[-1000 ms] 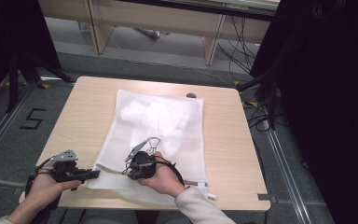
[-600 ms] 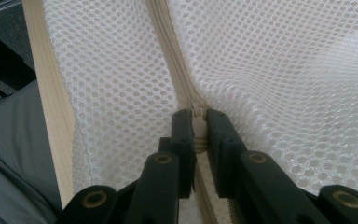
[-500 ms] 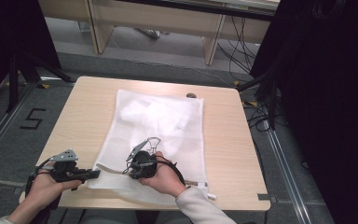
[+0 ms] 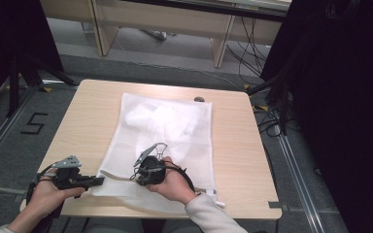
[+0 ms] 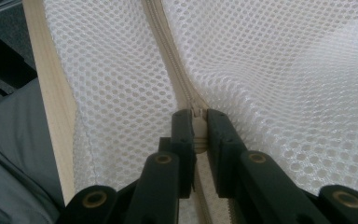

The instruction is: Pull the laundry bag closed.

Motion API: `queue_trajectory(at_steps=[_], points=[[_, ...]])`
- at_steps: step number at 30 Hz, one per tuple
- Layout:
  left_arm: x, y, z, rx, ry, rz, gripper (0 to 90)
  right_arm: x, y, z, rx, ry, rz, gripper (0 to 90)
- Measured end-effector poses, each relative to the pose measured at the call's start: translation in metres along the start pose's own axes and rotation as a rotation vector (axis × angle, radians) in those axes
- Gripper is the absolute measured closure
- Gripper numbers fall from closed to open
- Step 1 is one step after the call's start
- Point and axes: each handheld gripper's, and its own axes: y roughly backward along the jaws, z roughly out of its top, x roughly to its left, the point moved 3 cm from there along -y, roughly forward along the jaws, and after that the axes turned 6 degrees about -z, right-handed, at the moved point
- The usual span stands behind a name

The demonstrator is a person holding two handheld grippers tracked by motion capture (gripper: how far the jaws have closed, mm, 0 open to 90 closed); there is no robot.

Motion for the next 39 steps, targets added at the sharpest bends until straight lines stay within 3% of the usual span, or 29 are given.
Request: queue_trajectory(at_steps=[39], points=[[0.0004, -0.0002, -0.0005, -0.006, 0.004, 0.000, 85.5, -0.0072, 0.0096, -0.0068, 0.021, -0.007, -0.001, 82.3]])
